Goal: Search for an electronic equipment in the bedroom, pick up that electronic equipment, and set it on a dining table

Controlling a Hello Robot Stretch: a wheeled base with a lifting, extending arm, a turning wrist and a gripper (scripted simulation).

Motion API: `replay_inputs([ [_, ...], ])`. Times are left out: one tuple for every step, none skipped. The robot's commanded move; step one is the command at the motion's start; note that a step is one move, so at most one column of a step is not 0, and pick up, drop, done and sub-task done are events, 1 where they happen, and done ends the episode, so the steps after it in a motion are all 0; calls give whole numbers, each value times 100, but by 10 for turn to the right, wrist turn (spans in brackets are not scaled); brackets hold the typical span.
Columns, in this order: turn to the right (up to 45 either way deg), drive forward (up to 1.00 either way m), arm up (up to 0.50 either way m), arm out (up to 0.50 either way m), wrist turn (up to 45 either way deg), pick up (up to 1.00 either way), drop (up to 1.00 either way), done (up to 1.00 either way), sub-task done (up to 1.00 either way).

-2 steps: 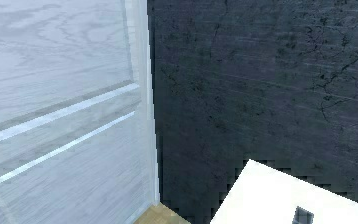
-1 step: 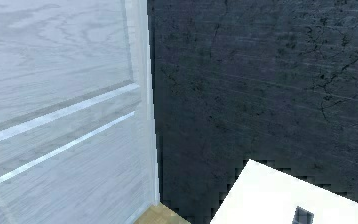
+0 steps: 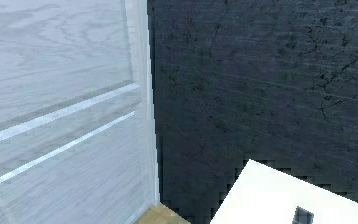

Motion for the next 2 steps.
replay_inputs([
  [0, 0, 0, 0, 0, 100, 0, 0, 0],
  [0, 0, 10, 0, 0, 0, 0, 0, 0],
])
